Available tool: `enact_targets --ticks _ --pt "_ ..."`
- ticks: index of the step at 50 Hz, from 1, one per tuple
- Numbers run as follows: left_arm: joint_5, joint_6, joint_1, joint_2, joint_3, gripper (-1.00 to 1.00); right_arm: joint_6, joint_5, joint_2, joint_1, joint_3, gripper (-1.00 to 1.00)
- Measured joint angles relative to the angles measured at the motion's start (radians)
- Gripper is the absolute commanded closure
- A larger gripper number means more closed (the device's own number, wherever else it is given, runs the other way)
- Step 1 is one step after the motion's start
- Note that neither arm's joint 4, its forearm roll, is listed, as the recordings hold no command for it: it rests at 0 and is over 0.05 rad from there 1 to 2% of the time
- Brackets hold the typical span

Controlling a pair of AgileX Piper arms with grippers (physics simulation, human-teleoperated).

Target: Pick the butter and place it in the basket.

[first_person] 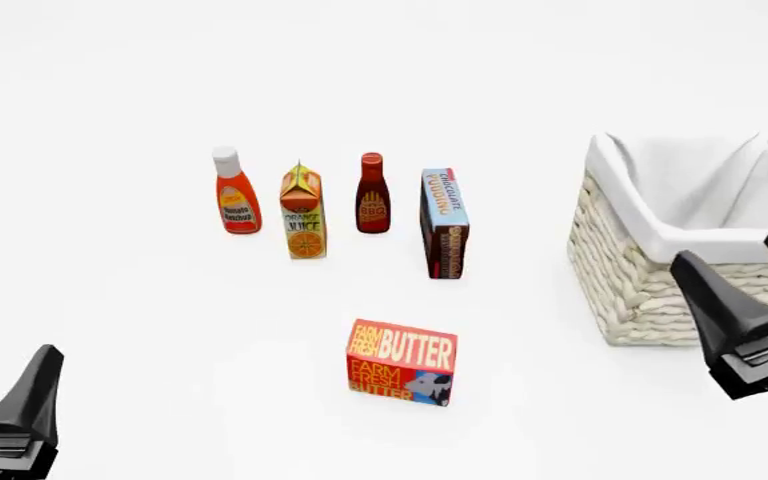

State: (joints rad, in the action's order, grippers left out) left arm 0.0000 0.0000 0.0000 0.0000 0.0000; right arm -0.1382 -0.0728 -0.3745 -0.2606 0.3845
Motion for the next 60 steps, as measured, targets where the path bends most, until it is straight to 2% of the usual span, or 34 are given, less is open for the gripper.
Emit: enact_targets --ticks 25,60 --pt "0.000 0.000 0.000 0.000 0.000 -1.00 -0.087 -0.112 -0.159 -0.120 0.172 -1.00" --pt "0.000 0.000 0.000 0.000 0.000 -1.00 -0.172 -0.266 -0.379 -0.277 0.370 -1.00"
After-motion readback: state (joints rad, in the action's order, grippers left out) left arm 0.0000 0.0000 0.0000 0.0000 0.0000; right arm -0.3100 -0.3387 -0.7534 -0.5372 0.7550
